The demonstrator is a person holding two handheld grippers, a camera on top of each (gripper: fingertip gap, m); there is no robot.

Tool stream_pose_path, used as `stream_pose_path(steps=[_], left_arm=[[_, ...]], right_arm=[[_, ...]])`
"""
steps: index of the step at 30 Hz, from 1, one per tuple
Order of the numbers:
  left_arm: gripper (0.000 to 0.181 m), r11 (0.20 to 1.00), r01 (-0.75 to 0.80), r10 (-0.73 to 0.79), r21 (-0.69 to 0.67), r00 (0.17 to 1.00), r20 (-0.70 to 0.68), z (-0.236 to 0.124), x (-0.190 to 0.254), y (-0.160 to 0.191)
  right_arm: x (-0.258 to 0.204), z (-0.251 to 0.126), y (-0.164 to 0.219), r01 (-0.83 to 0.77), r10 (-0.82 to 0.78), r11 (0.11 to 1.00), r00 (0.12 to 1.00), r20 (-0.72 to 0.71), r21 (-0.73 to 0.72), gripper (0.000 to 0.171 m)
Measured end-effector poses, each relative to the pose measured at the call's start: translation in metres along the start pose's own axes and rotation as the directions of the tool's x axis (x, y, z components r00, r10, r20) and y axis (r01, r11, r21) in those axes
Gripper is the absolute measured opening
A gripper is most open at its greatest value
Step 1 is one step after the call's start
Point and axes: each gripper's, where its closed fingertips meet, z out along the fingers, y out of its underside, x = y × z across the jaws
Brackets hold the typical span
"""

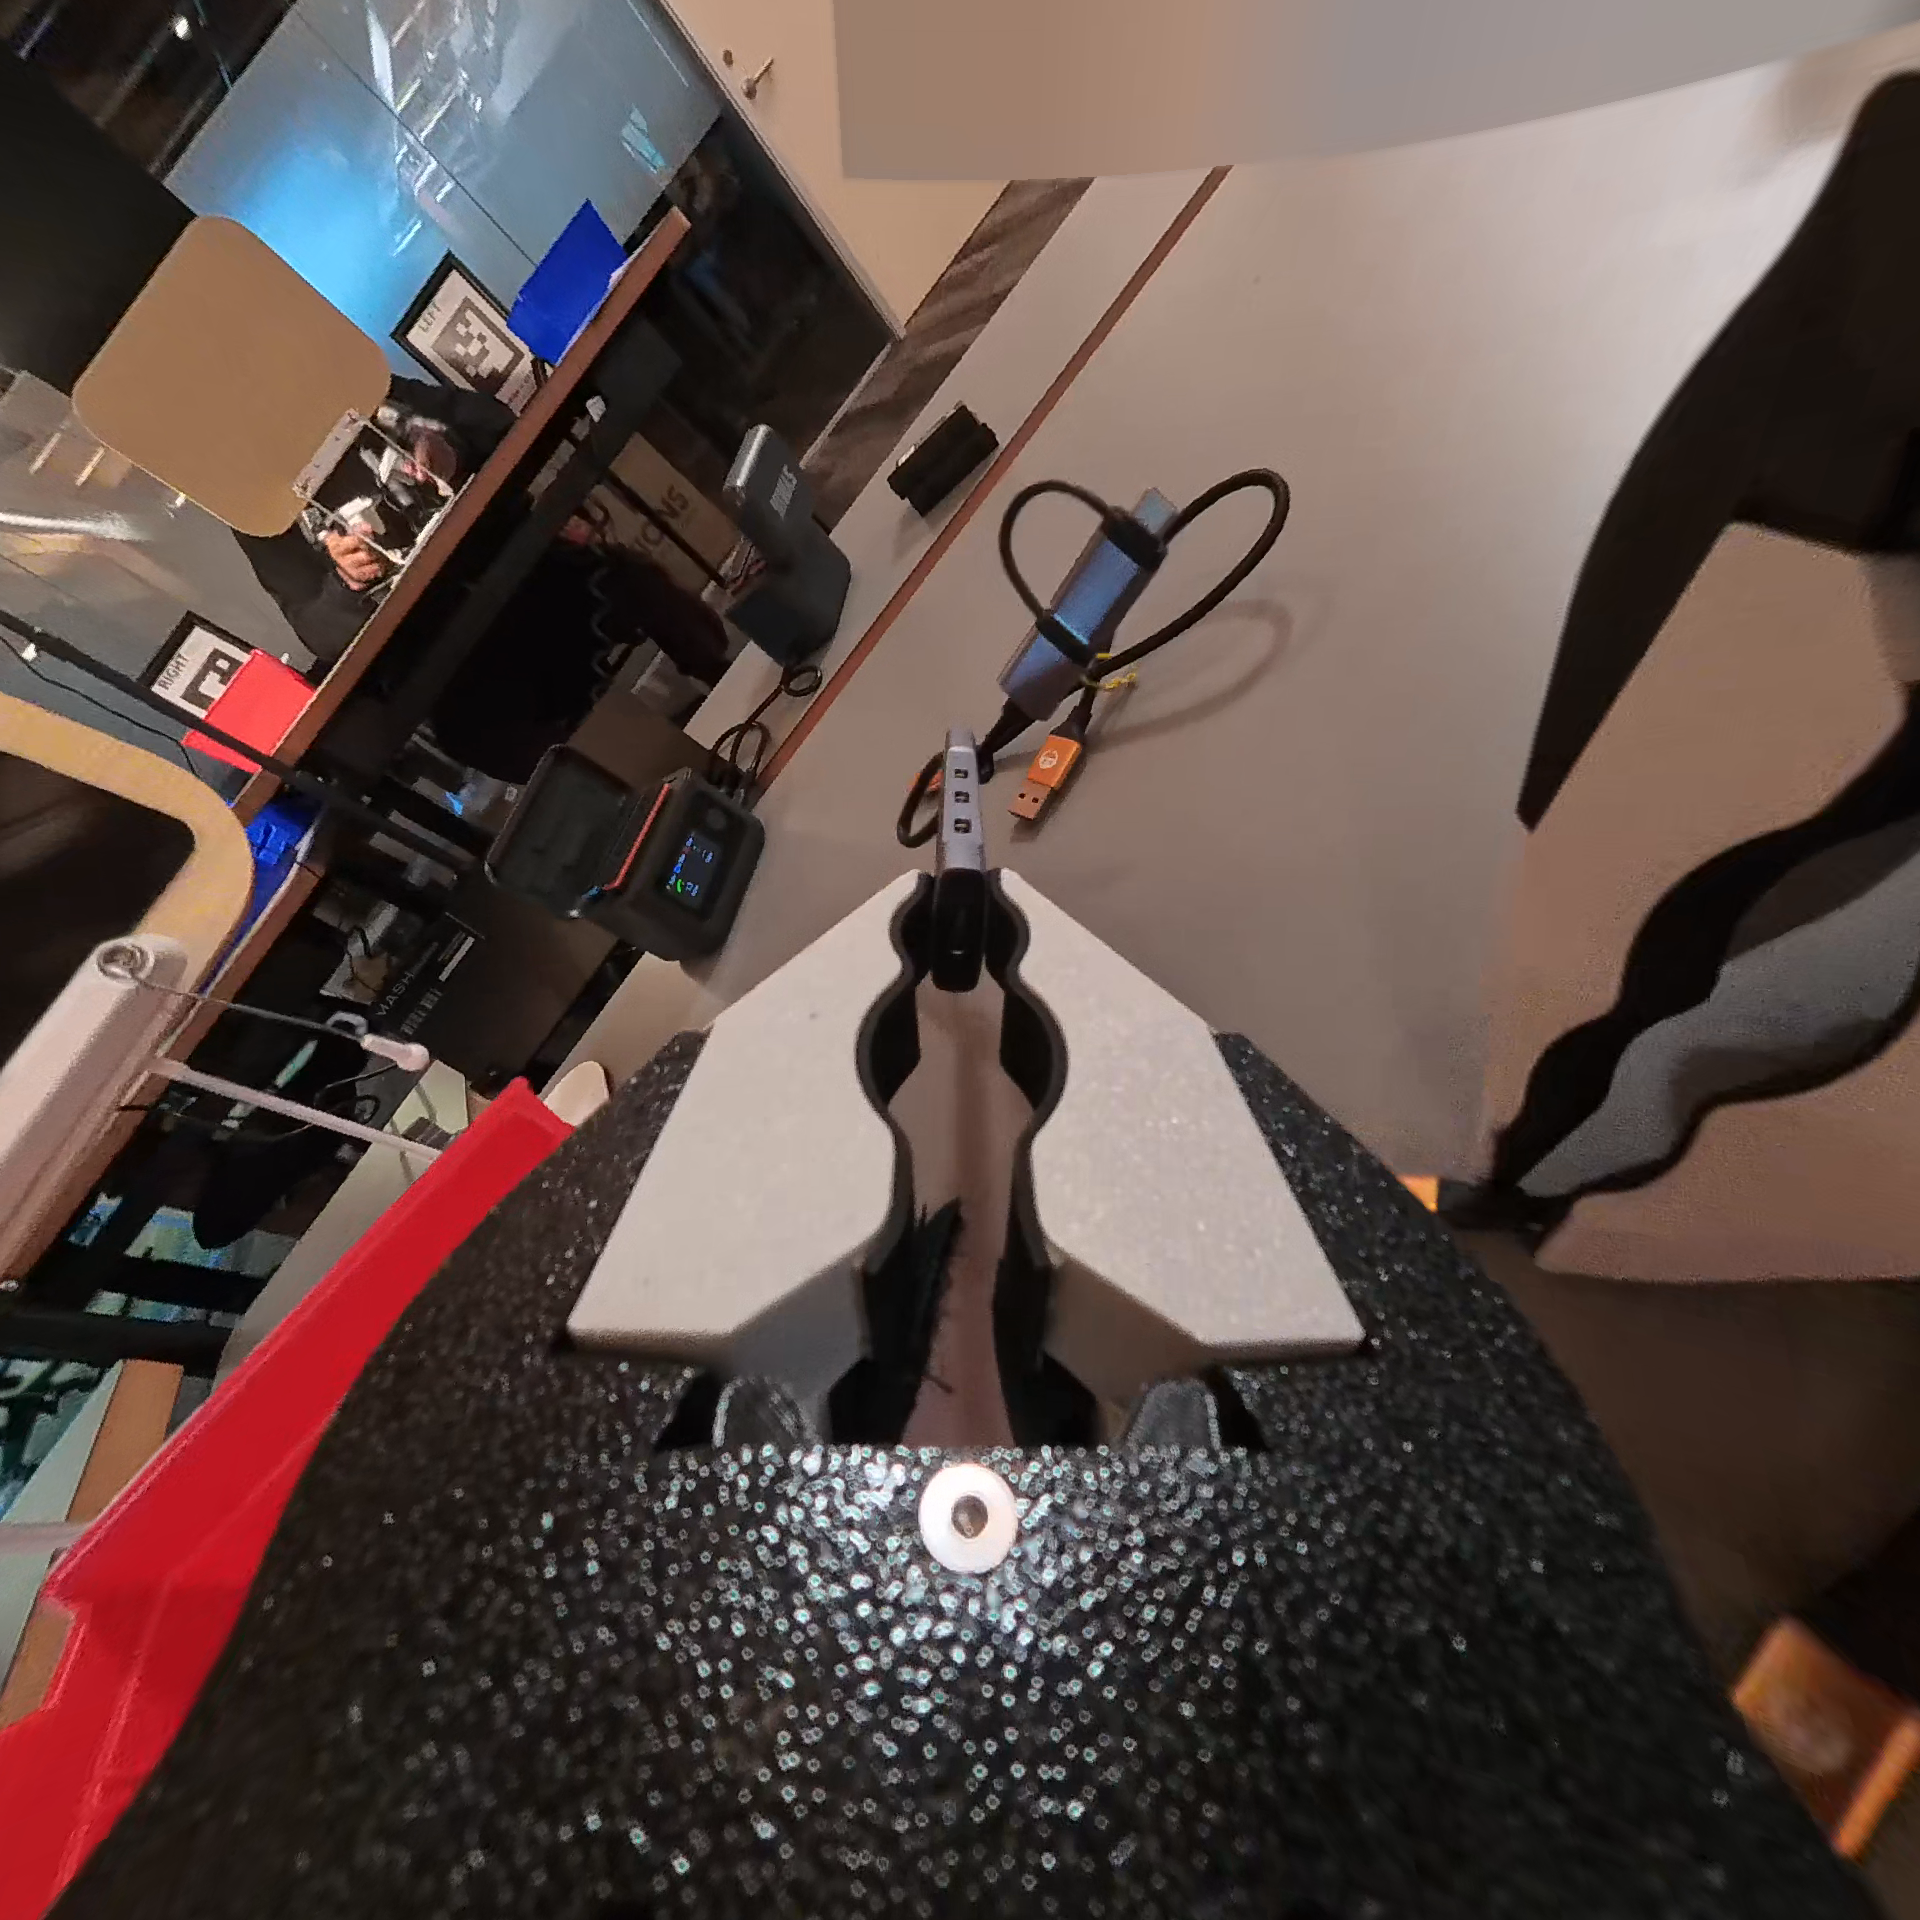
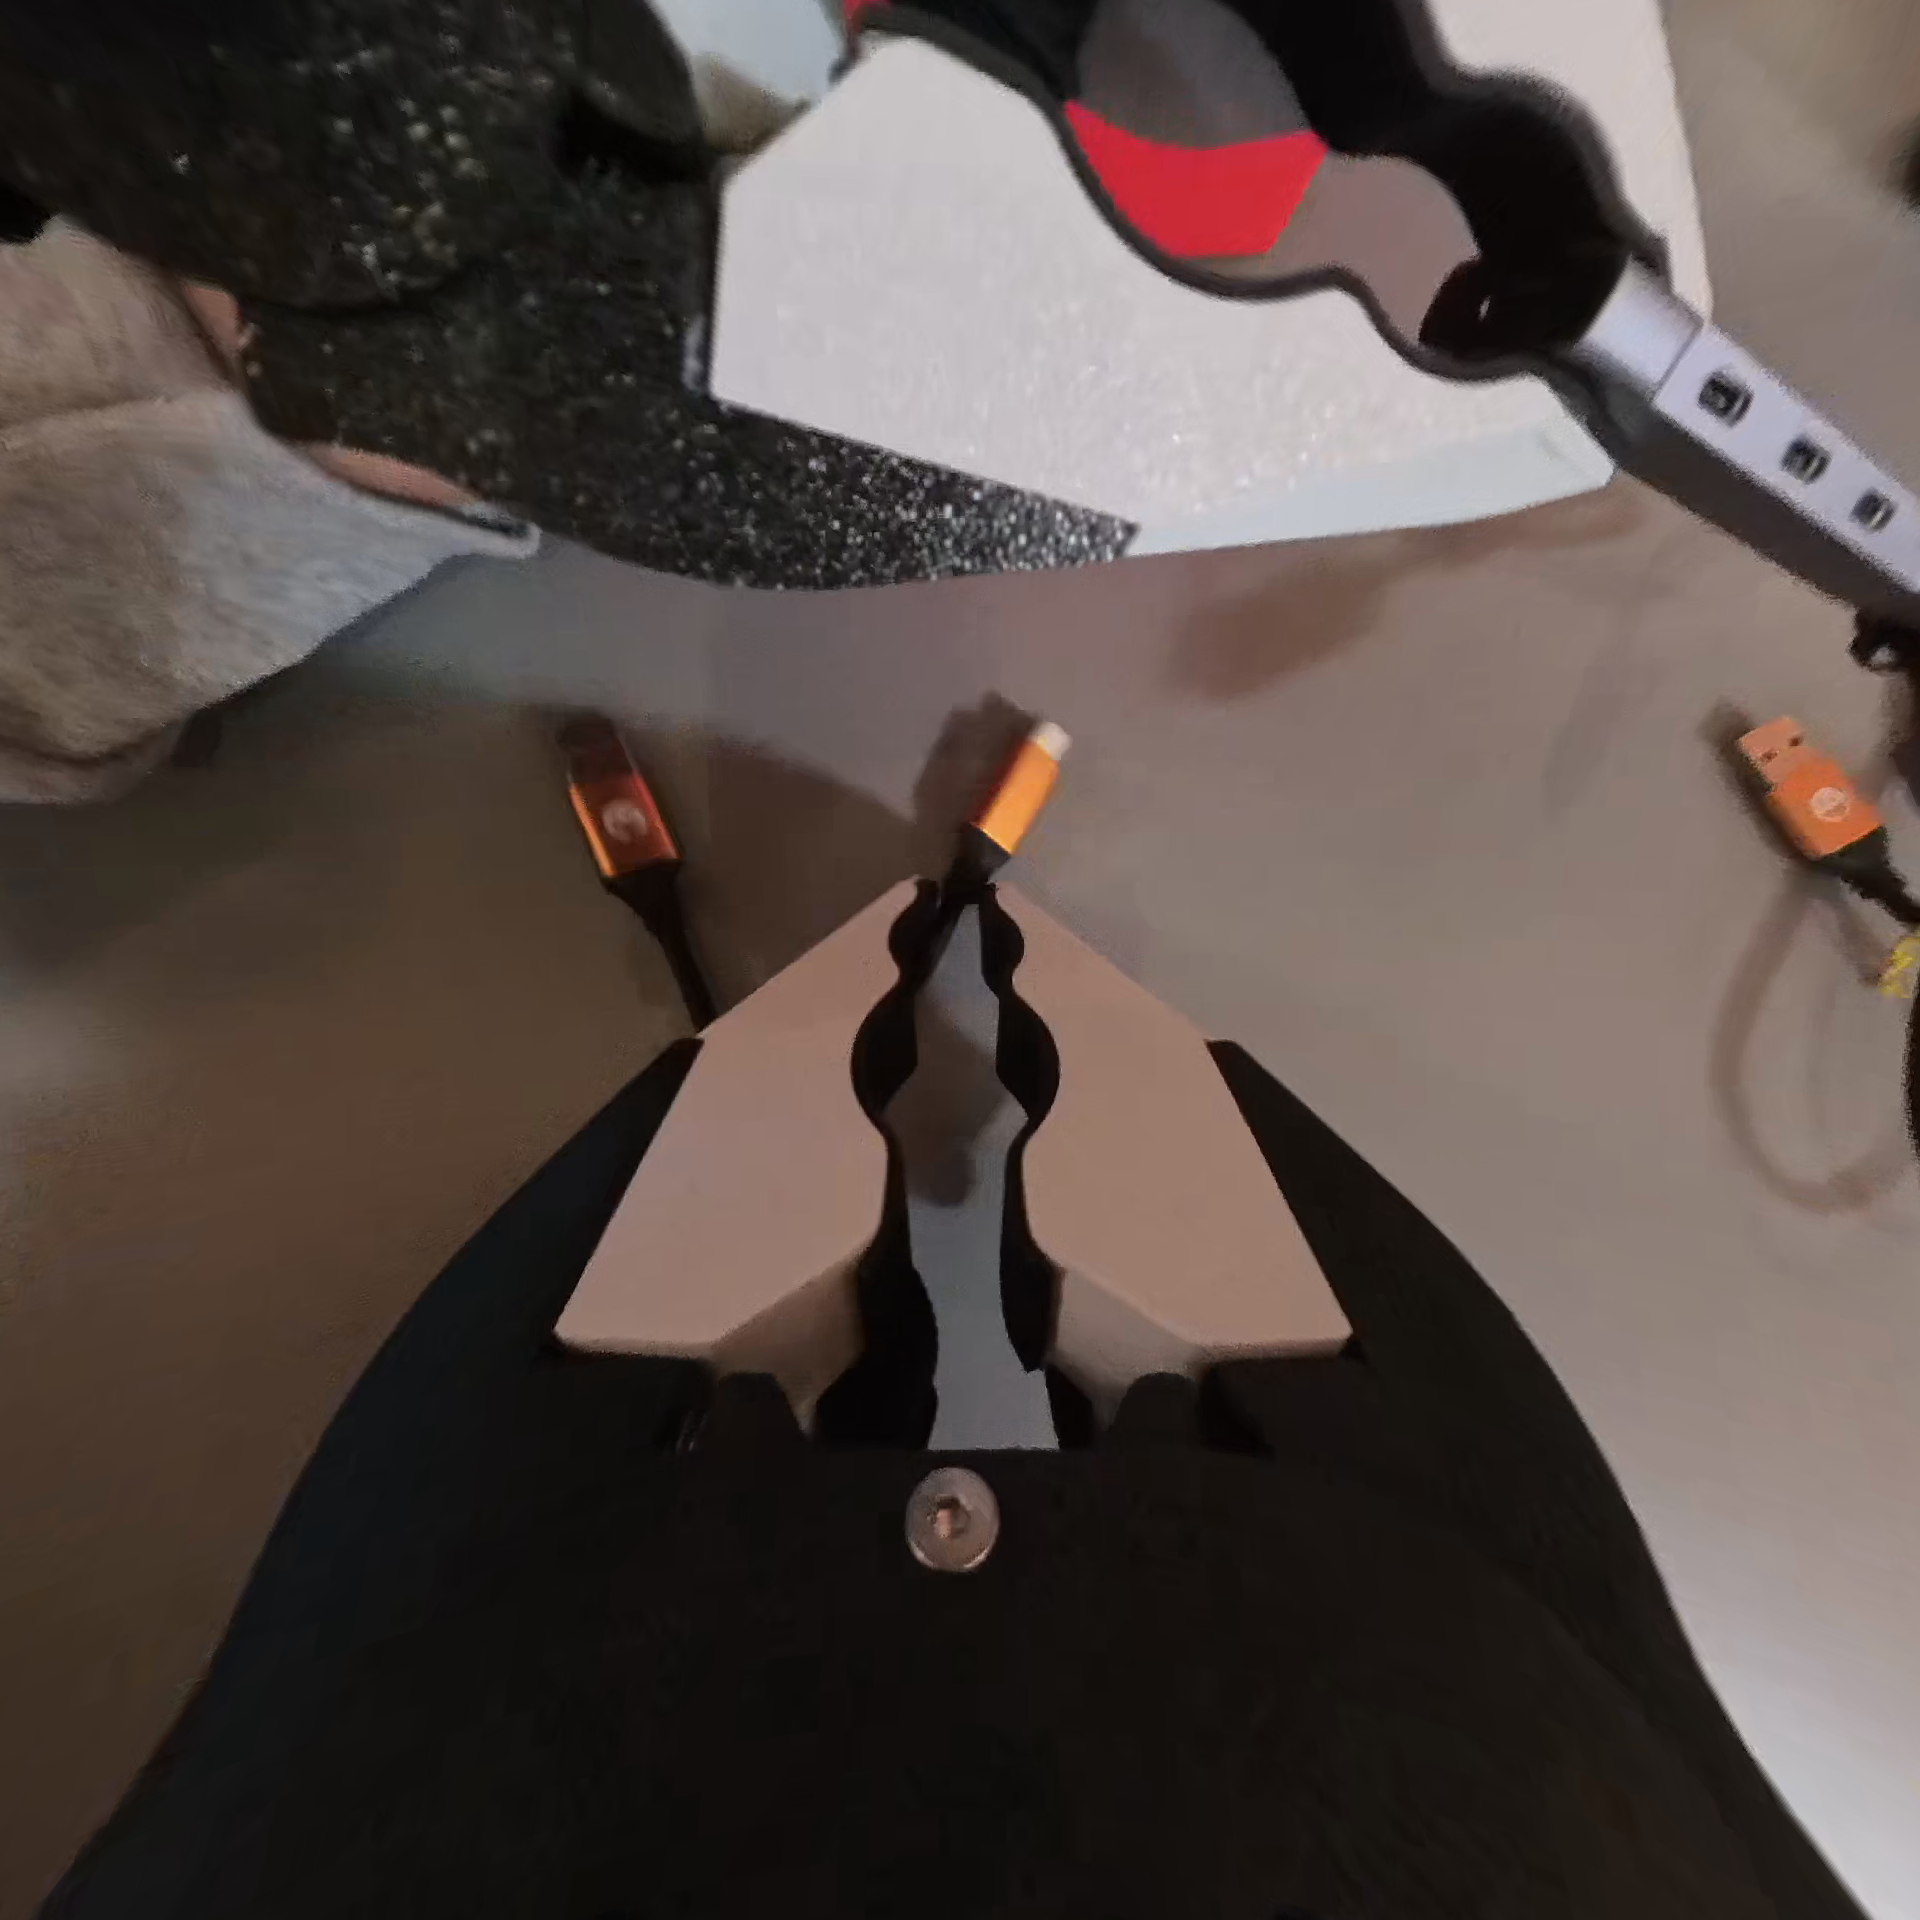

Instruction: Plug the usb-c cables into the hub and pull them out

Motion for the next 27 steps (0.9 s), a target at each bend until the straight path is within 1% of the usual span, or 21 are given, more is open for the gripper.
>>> stream_pose_path(steps=[3, 5, 7, 10, 12, 13, 14, 17, 22, 27], left_arm=[[0.007, 0.997, -0.069, 0.07, 0.029, 0.997, -0.018, -0.001, 0.007, 0.0], [0.007, 0.991, -0.127, 0.128, 0.041, 0.991, -0.028, -0.001, 0.013, 0.002], [0.007, 0.981, -0.192, 0.193, 0.037, 0.981, -0.026, 0.0, 0.017, 0.004], [0.007, 0.947, -0.318, 0.319, 0.036, 0.947, -0.025, 0.001, 0.028, 0.007], [0.007, 0.917, -0.395, 0.398, 0.06, 0.916, -0.045, 0.0, 0.039, 0.009], [0.007, 0.9, -0.43, 0.434, 0.075, 0.899, -0.052, -0.001, 0.044, 0.01], [0.007, 0.885, -0.457, 0.462, 0.085, 0.885, -0.054, -0.002, 0.047, 0.01], [0.007, 0.861, -0.5, 0.505, 0.097, 0.862, -0.046, -0.004, 0.051, 0.012], [0.007, 0.828, -0.551, 0.556, 0.099, 0.83, -0.031, -0.005, 0.054, 0.012], [0.007, 0.741, -0.667, 0.669, 0.079, 0.743, -0.005, -0.006, 0.062, 0.012]], right_arm=[[0.012, -0.011, 0.007, 0.107, -0.108, 0.994, 0.993, -0.044, -0.01, 0.004], [0.021, -0.025, 0.009, 0.154, -0.153, 0.988, 0.987, -0.049, 0.022, 0.003], [0.038, -0.039, 0.012, 0.163, -0.159, 0.986, 0.981, -0.108, 0.037, 0.003], [0.05, -0.053, 0.015, 0.25, -0.239, 0.967, 0.958, -0.156, 0.053, 0.003], [0.056, -0.057, 0.017, 0.314, -0.3, 0.948, 0.935, -0.191, 0.049, 0.003], [0.057, -0.058, 0.017, 0.339, -0.323, 0.939, 0.928, -0.187, 0.061, 0.003], [0.057, -0.059, 0.017, 0.331, -0.314, 0.941, 0.932, -0.18, 0.075, 0.003], [0.055, -0.057, 0.022, 0.249, -0.239, 0.963, 0.966, -0.101, 0.103, 0.003], [0.053, -0.053, 0.022, 0.217, -0.211, 0.971, 0.975, -0.072, 0.1, 0.003], [0.051, -0.05, 0.024, 0.211, -0.207, 0.975, 0.977, -0.05, 0.075, 0.004]])
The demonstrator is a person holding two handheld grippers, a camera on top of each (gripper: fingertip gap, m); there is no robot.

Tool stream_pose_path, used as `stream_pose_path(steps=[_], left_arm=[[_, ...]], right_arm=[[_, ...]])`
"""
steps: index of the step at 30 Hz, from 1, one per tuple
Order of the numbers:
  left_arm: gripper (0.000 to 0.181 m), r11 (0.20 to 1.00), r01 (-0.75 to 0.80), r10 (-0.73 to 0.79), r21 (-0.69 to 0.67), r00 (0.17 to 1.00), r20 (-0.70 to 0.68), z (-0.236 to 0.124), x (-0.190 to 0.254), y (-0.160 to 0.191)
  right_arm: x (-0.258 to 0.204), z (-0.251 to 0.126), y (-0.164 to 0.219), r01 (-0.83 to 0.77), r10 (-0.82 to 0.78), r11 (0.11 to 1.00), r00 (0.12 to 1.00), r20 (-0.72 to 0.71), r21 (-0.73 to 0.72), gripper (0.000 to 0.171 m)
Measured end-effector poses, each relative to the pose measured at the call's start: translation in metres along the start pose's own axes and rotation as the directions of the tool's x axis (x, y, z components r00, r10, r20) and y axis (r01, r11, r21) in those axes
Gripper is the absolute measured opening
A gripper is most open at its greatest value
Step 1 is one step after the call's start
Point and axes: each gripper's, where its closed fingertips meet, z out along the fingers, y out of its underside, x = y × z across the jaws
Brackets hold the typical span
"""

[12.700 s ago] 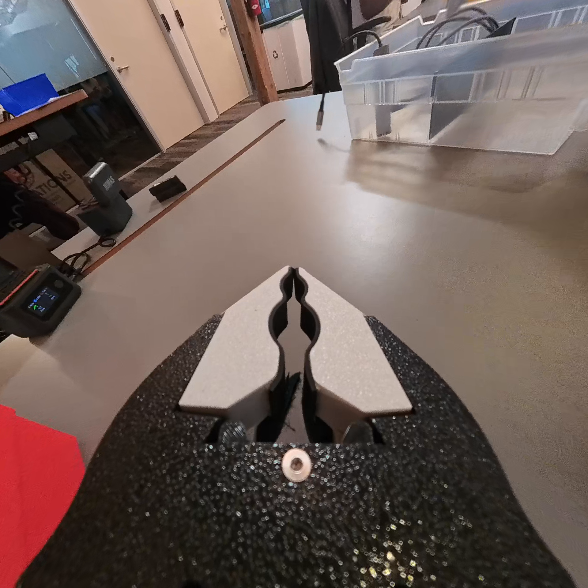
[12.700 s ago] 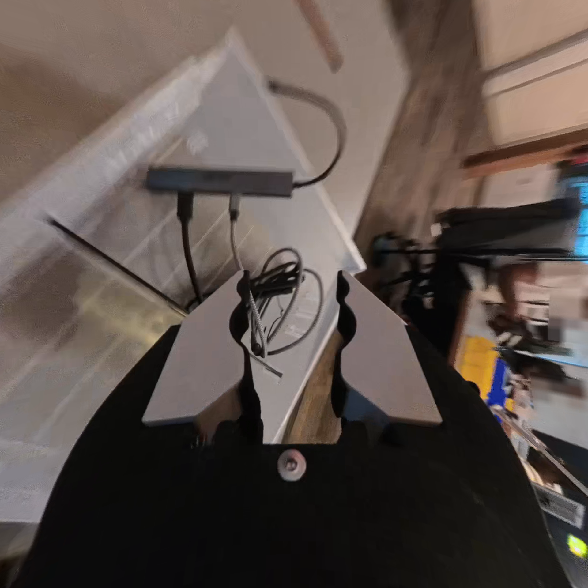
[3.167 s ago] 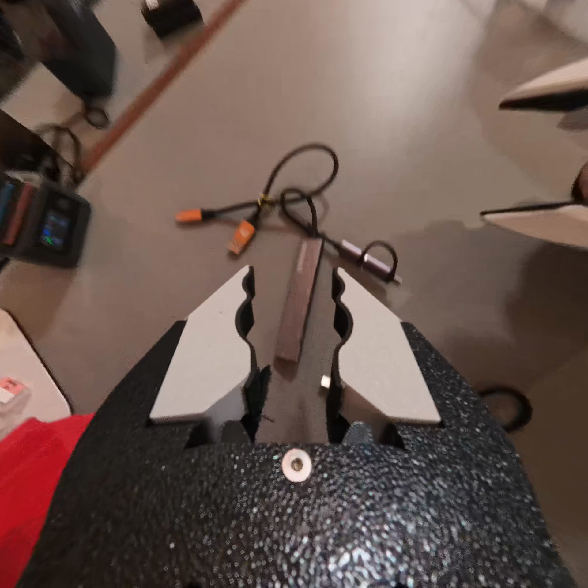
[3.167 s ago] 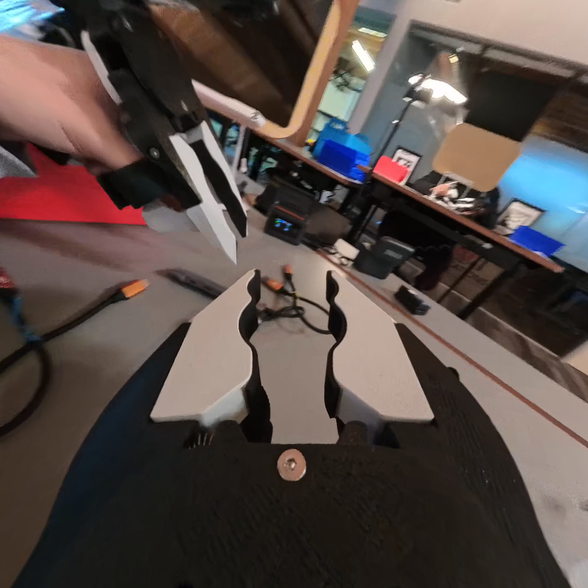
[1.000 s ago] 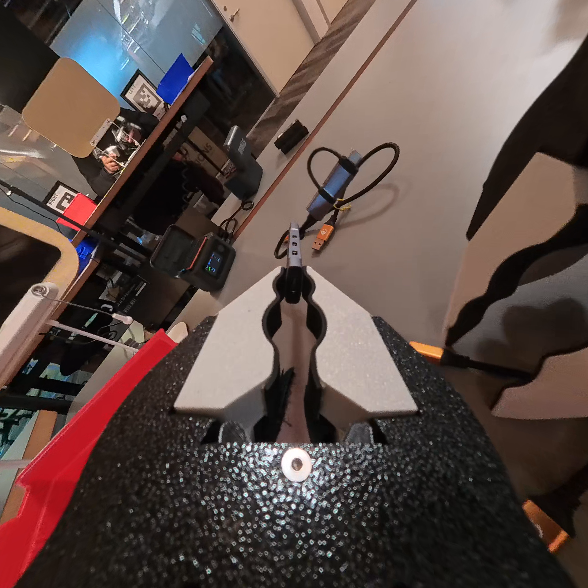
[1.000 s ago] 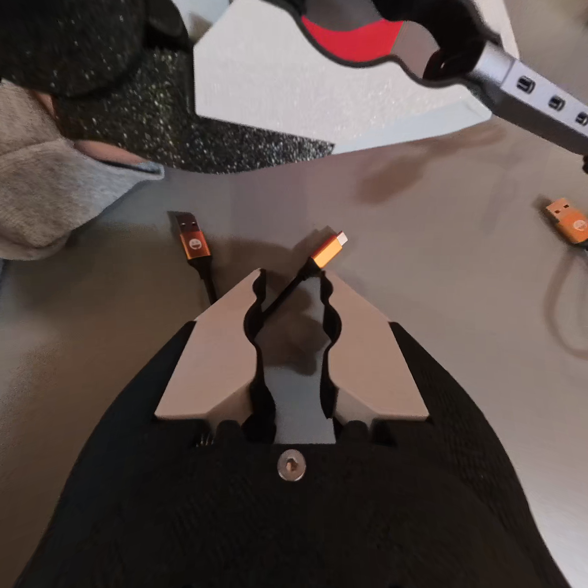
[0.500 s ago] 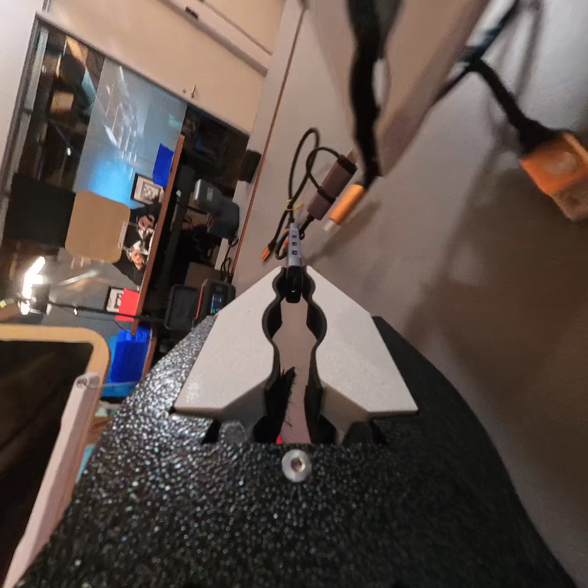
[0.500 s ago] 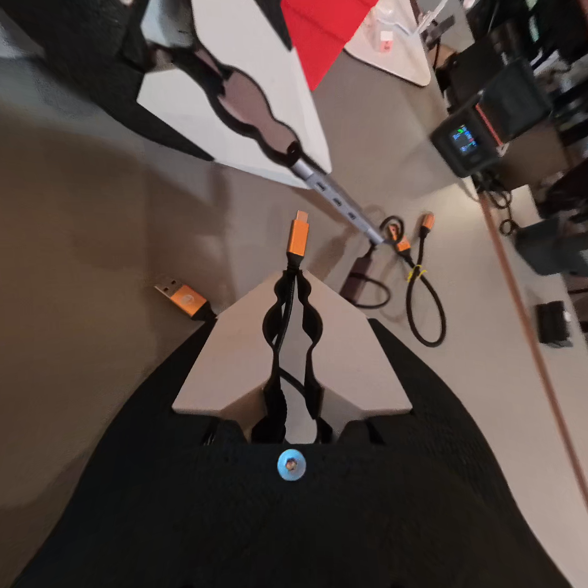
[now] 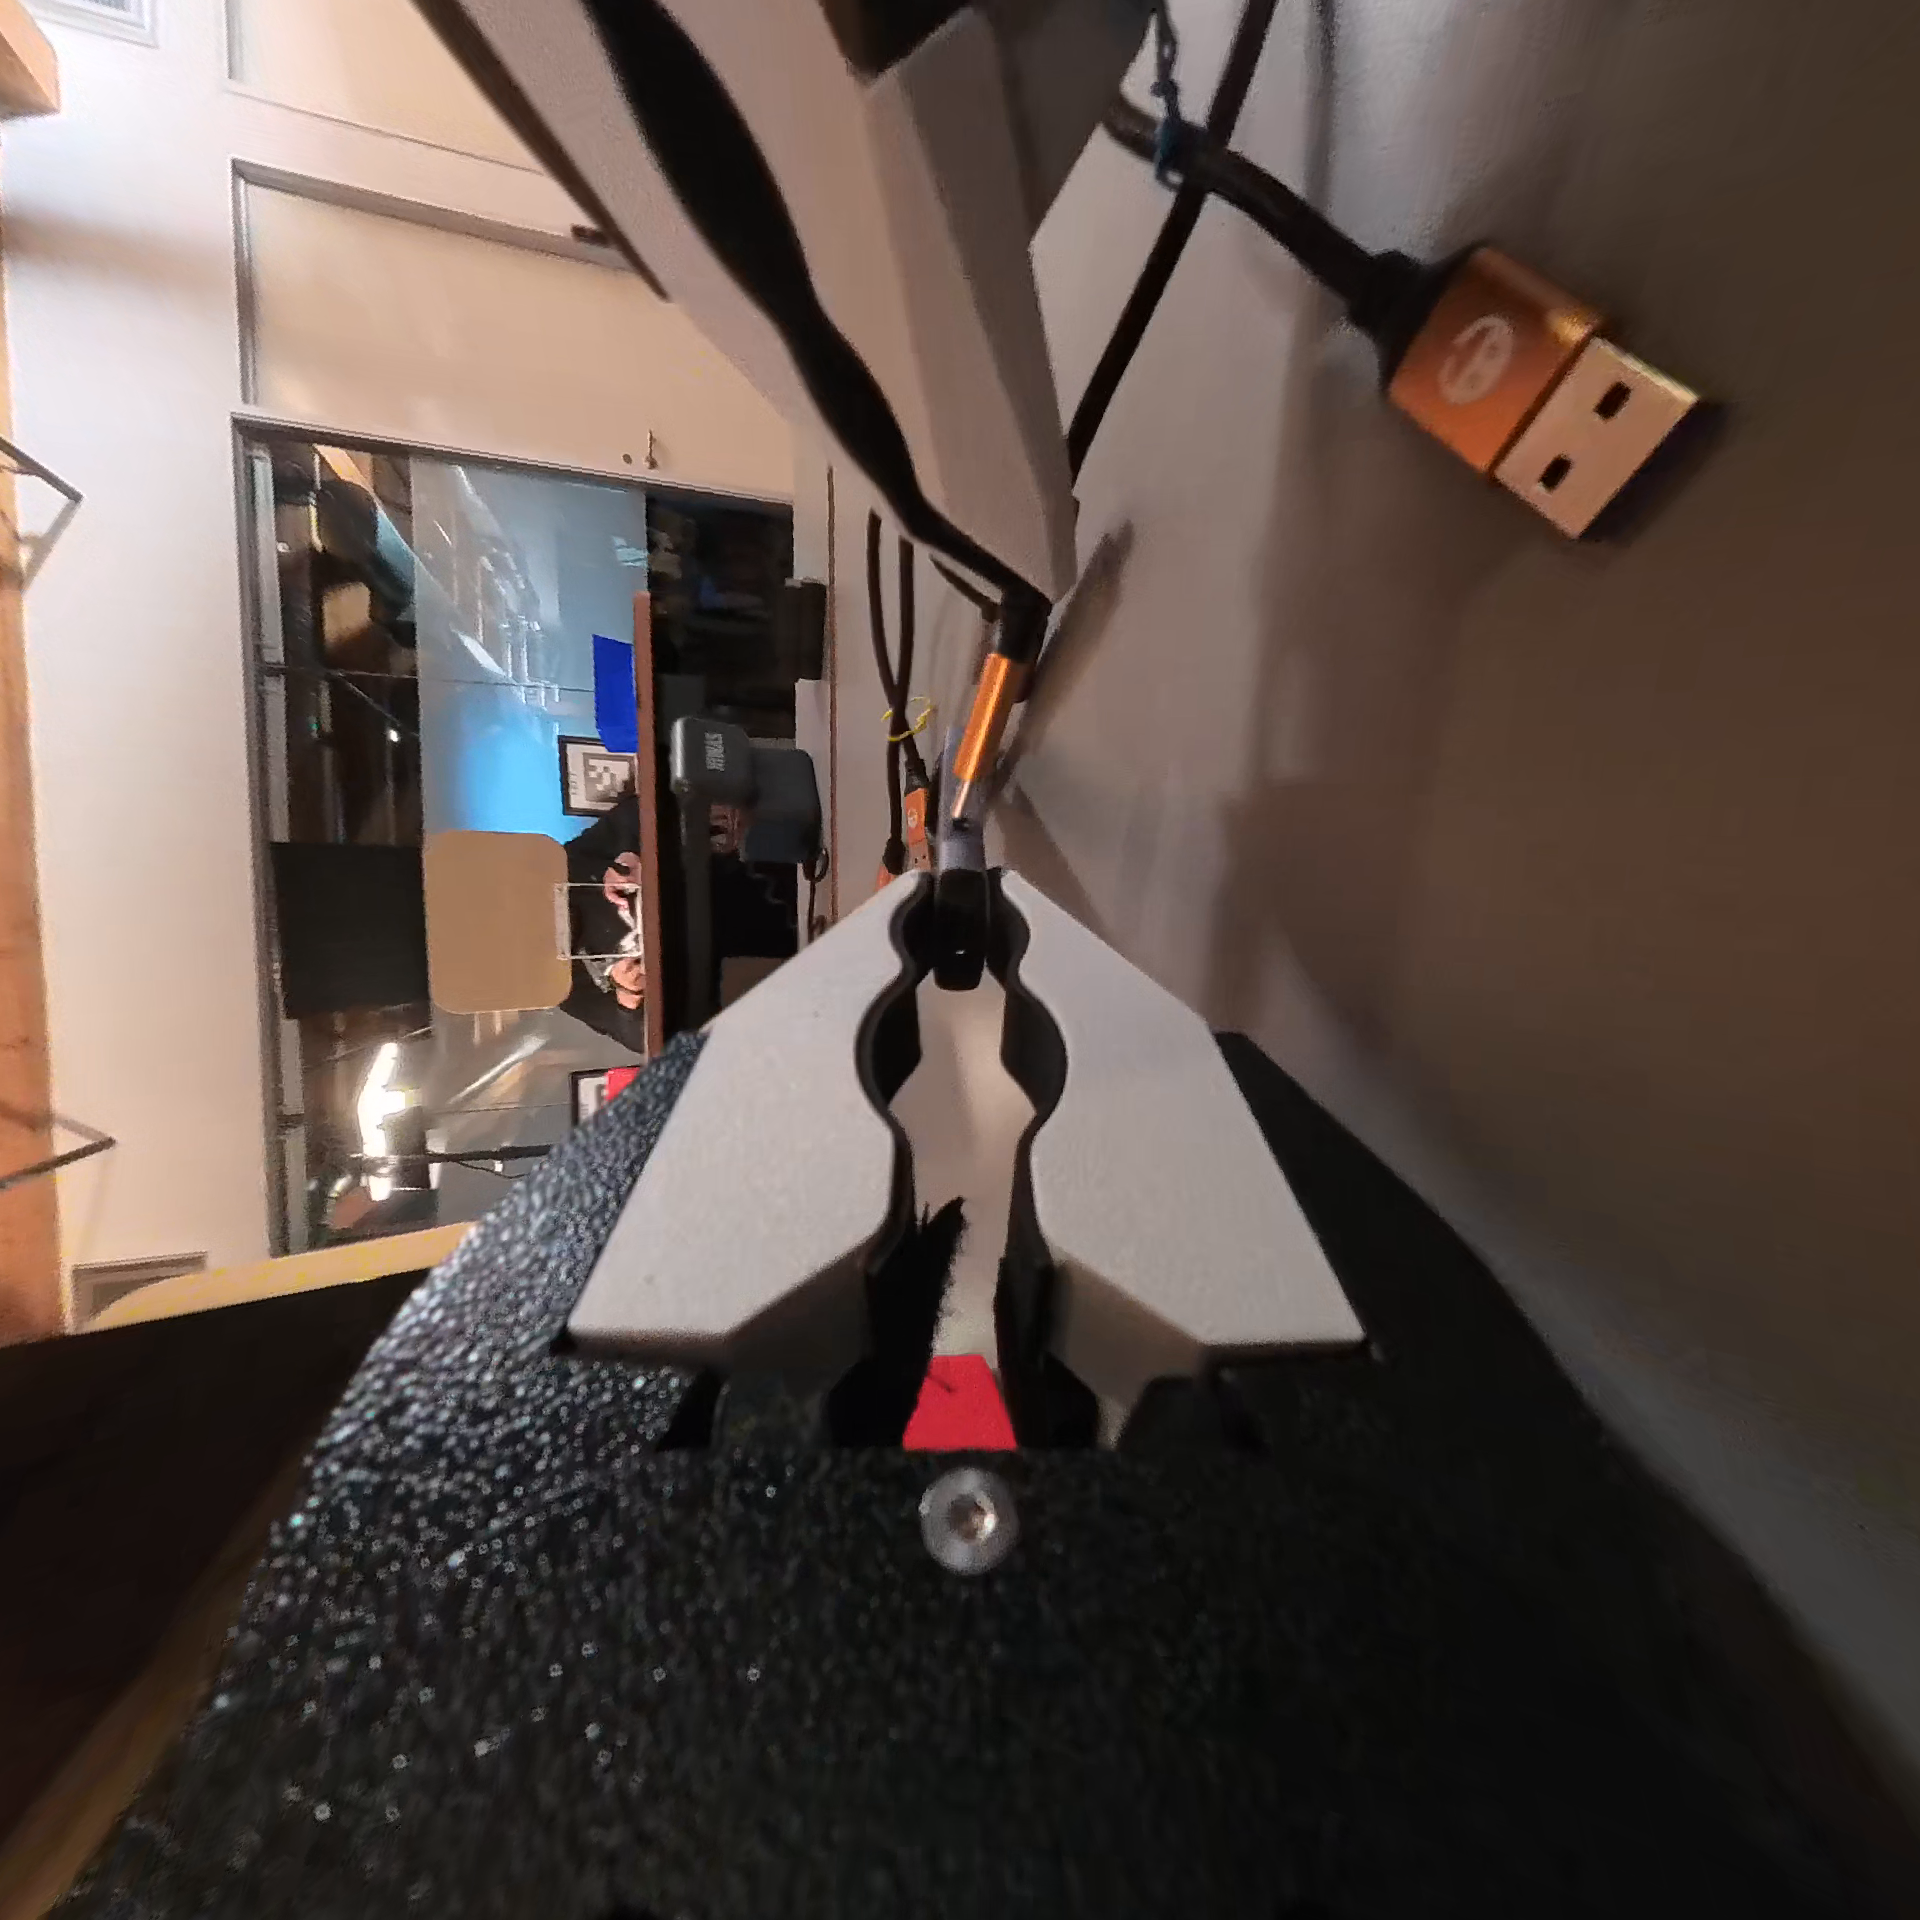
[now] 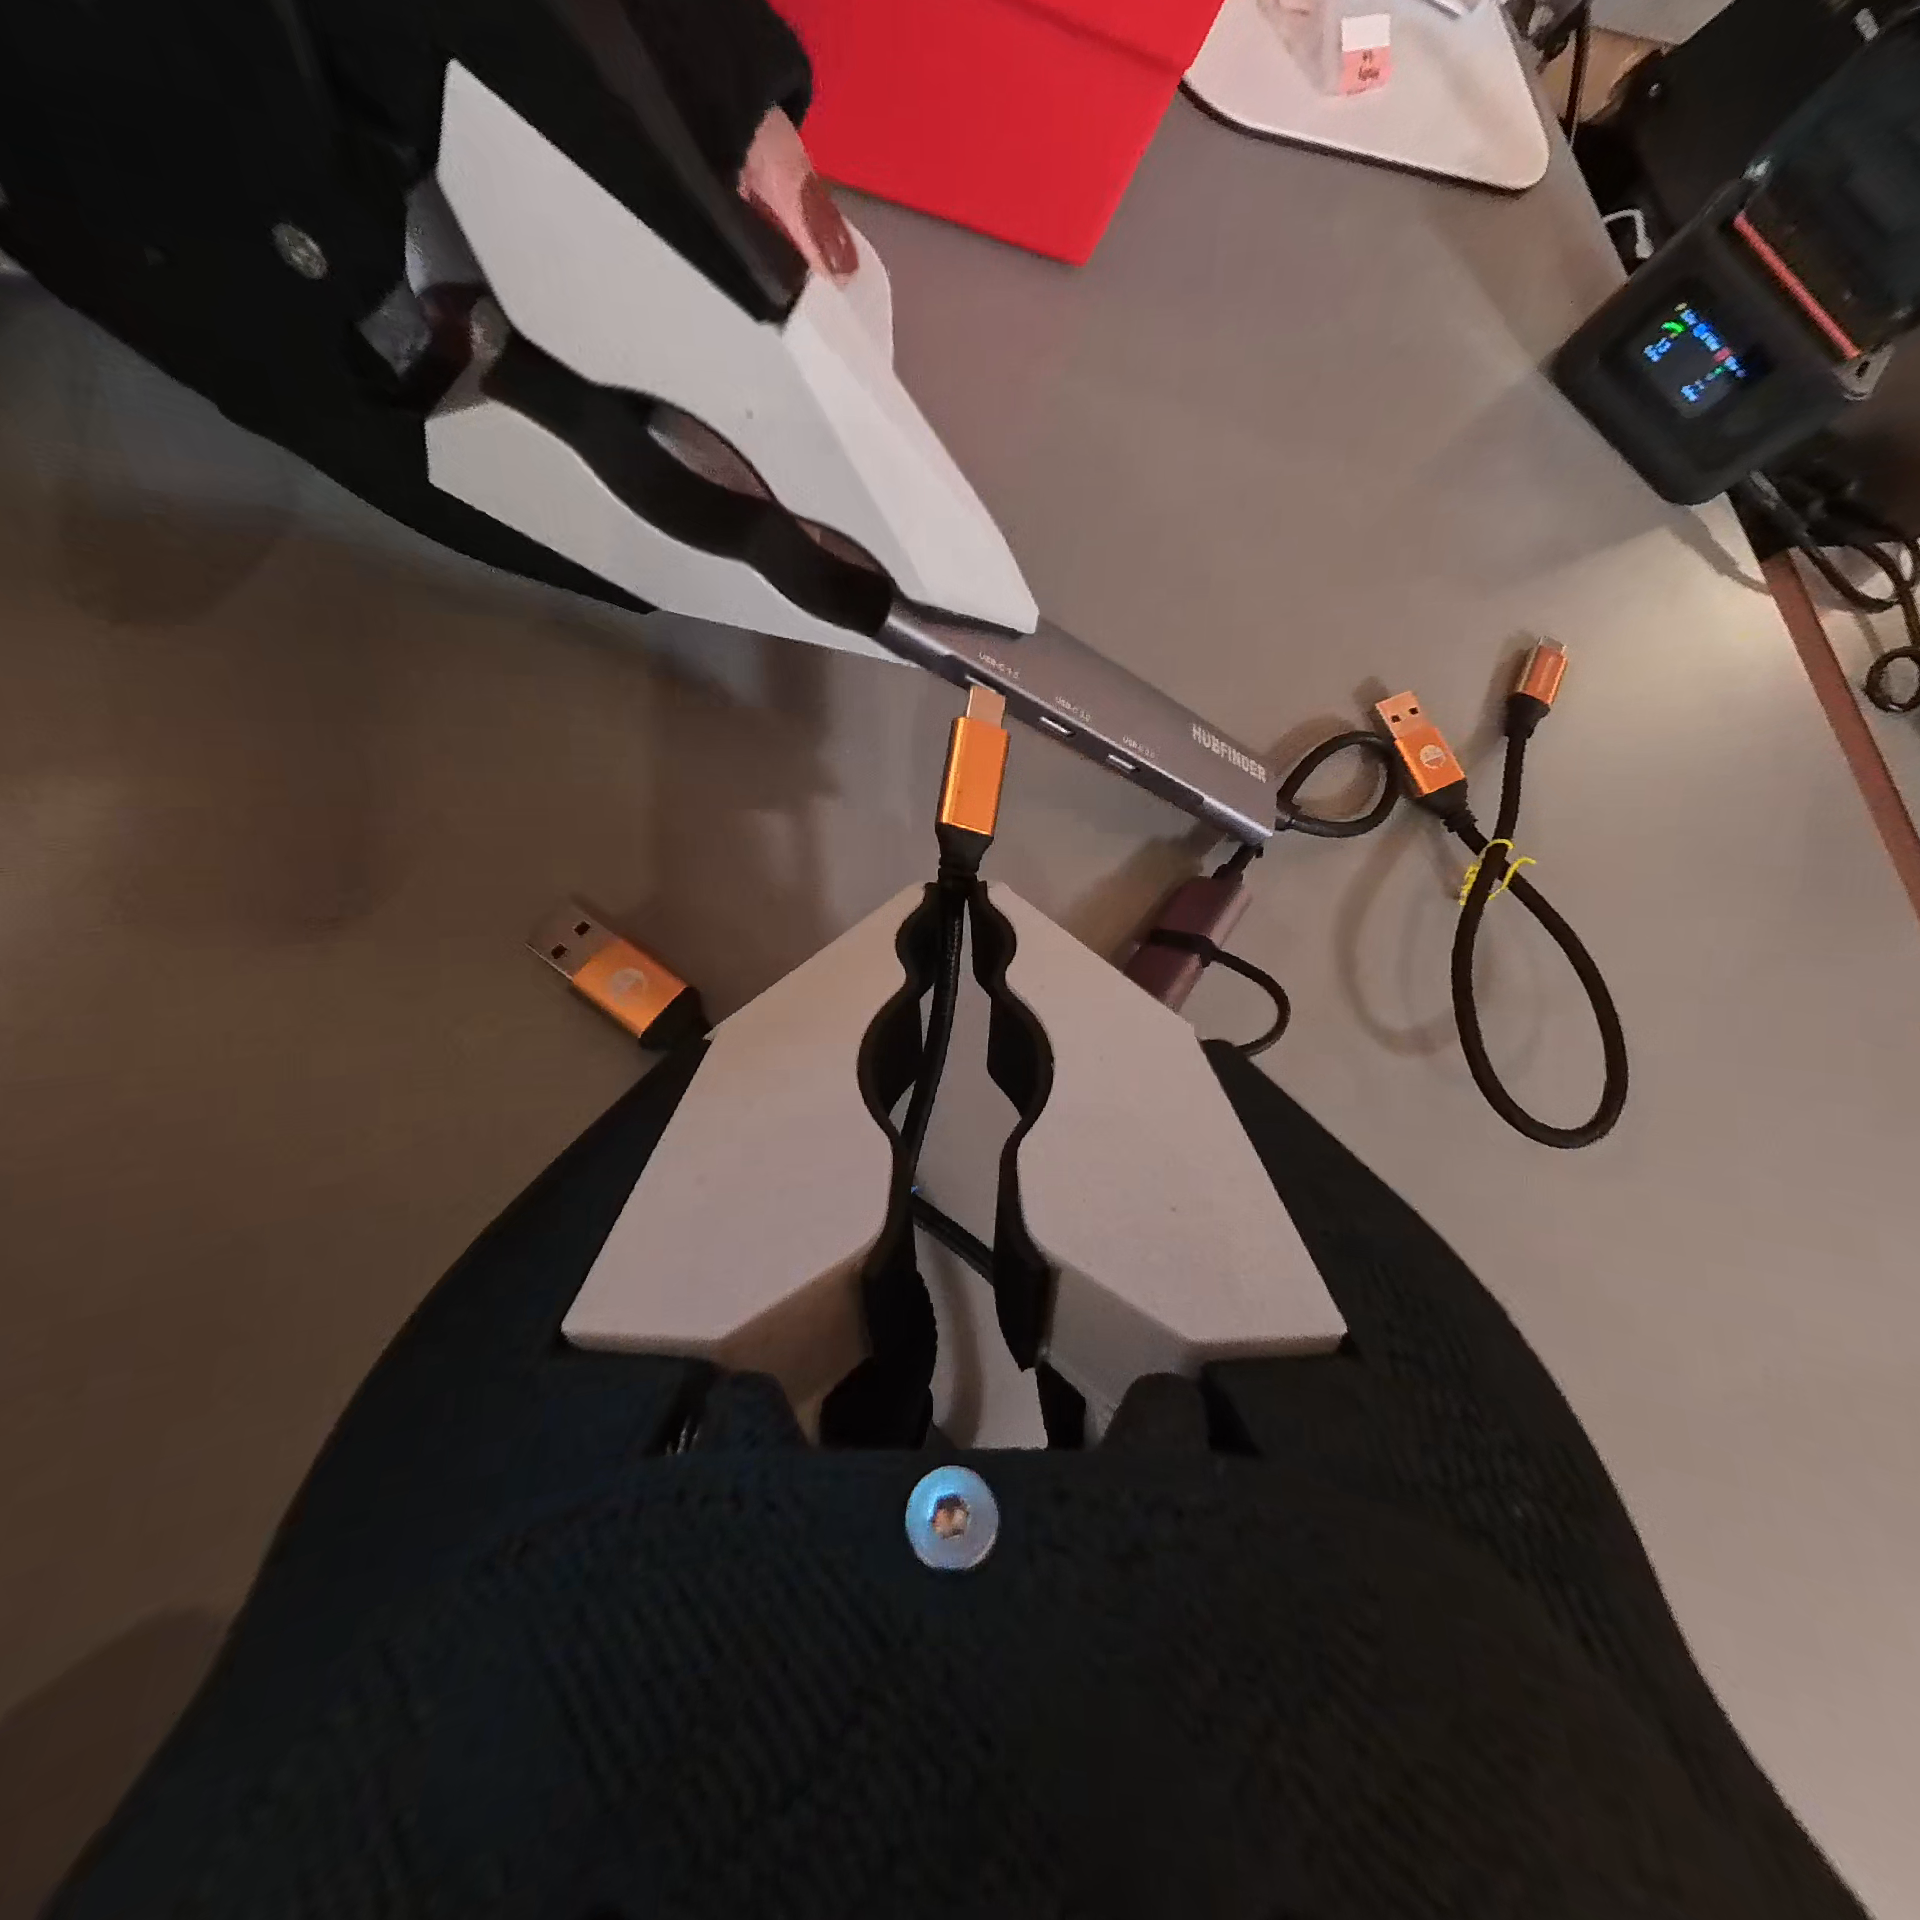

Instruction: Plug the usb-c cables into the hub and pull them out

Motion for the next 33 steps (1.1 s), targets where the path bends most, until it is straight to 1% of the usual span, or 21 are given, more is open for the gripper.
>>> stream_pose_path(steps=[12, 15, 17, 20, 23, 27, 33], left_arm=[[0.007, 0.999, -0.032, 0.032, -0.024, 0.999, 0.004, -0.001, 0.0019, 0.0002], [0.007, 0.998, -0.045, 0.045, -0.042, 0.999, 0.002, -0.0012, 0.0023, -0.0003], [0.007, 0.997, -0.048, 0.049, -0.059, 0.999, -0.001, -0.0015, 0.0025, -0.0012], [0.007, 0.995, -0.074, 0.075, -0.073, 0.997, 0.0, -0.0019, 0.0037, -0.004], [0.007, 0.995, -0.059, 0.059, -0.078, 0.998, -0.003, -0.0016, 0.0037, -0.0044], [0.007, 0.996, -0.009, 0.008, -0.087, 1.0, -0.014, -0.0011, 0.0035, -0.0032], [0.007, 0.995, -0.002, 0.001, -0.098, 1.0, -0.004, 0.0008, 0.004, -0.0049]], right_arm=[[-0.0021, 0.0011, 0.0004, 0.002, -0.002, 1.0, 1.0, 0.01, -0.014, 0.004], [-0.0025, 0.0006, 0.0004, 0.008, -0.008, 1.0, 1.0, 0.006, -0.022, 0.004], [-0.0027, -0.0021, -0.0043, 0.005, -0.005, 1.0, 1.0, 0.0, 0.0, 0.004], [-0.0015, -0.0049, -0.0053, 0.024, -0.025, 1.0, 1.0, -0.018, -0.02, 0.004], [-0.0012, -0.003, -0.0038, 0.054, -0.056, 0.998, 0.998, -0.04, -0.036, 0.004], [0.0001, -0.0022, -0.0058, 0.023, -0.023, 1.0, 0.999, -0.035, -0.004, 0.003], [0.0041, -0.0014, -0.0048, 0.003, -0.003, 1.0, 0.998, -0.066, 0.009, 0.003]])
